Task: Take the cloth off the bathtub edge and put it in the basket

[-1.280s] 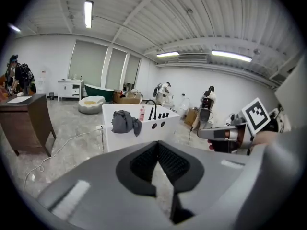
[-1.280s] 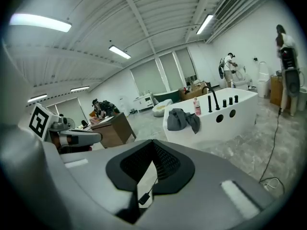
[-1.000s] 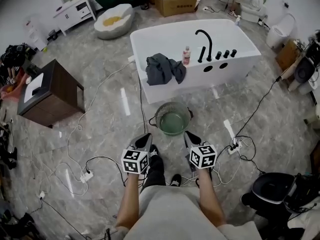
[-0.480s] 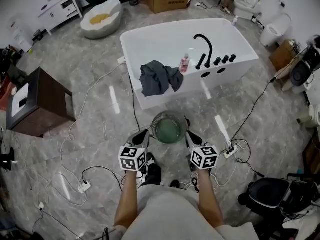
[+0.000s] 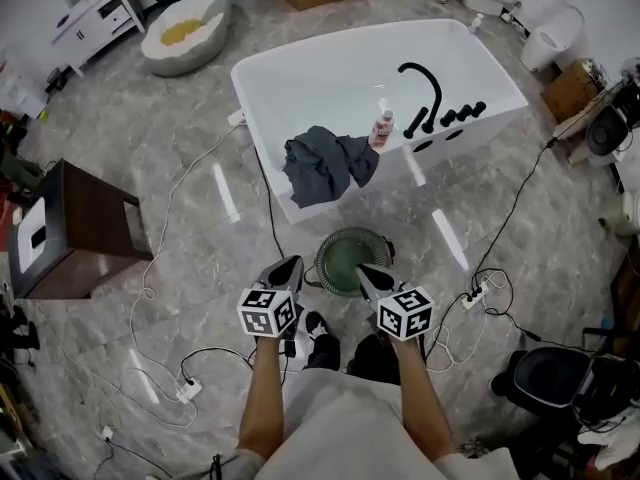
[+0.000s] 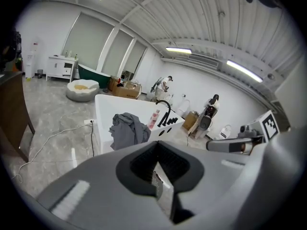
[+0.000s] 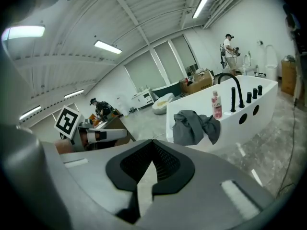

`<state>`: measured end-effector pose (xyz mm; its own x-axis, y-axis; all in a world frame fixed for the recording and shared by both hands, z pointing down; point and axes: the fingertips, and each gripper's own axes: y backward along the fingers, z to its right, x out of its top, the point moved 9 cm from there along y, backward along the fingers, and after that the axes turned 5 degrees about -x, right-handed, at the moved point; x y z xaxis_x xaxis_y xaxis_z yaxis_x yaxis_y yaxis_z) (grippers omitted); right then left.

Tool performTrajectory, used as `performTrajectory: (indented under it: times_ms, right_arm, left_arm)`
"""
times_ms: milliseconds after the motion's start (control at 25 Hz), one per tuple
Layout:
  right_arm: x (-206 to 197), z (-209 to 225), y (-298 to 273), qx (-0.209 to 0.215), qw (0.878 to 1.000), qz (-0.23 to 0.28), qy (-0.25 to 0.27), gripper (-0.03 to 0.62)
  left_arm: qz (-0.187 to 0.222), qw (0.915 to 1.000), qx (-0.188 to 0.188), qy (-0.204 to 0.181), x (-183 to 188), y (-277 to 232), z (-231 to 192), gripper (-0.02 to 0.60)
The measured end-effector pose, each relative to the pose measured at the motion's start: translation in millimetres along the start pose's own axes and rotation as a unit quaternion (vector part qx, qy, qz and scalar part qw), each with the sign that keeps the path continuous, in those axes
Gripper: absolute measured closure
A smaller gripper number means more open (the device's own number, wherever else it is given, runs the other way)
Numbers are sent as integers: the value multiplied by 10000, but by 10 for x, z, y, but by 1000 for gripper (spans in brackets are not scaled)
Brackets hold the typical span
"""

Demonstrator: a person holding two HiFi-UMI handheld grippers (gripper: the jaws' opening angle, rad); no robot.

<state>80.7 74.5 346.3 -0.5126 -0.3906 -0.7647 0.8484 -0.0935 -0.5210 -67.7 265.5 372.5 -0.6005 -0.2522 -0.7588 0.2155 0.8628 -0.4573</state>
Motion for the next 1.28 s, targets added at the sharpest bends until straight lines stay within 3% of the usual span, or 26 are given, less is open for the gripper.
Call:
performTrajectory:
  times_ms: [200, 360, 480, 600, 720, 880, 1080, 1280]
  right_arm:
    - [56, 306, -149, -310, 9994, -133, 62, 592]
    - [123, 667, -434, -379, 9988, -241, 201, 592]
    - [213, 874, -630, -317, 9991, 132, 250, 592]
    - [227, 1002, -939, 2, 9975, 668, 223, 594]
    - [126, 1226, -1282, 227, 9982, 555, 87, 592]
    - [-32, 1465, -1511, 146, 9981, 427, -410, 592]
    - [-96, 1533, -1772, -157, 9965, 393, -725, 592]
    - [53, 1491, -2129, -713, 9934, 410, -803, 592]
  left_arm:
    - [-116, 9999, 114, -15, 92, -263, -190, 524]
    - [-369, 9987, 238, -245, 67, -637, -252, 525]
    - [-524, 9980, 201, -280, 28, -857, -212, 525]
    - [-709, 9966, 323, -261, -7, -961, -292, 525]
    - [-796, 9950, 543, -260, -38, -1096, -417, 525]
    - [-994, 9925, 653, -268, -166, -1219, -643, 525]
    - [-1288, 9896, 494, -418, -171, -1403, -992, 525]
    - [-1289, 9897, -16, -628, 150, -1733, -1454, 525]
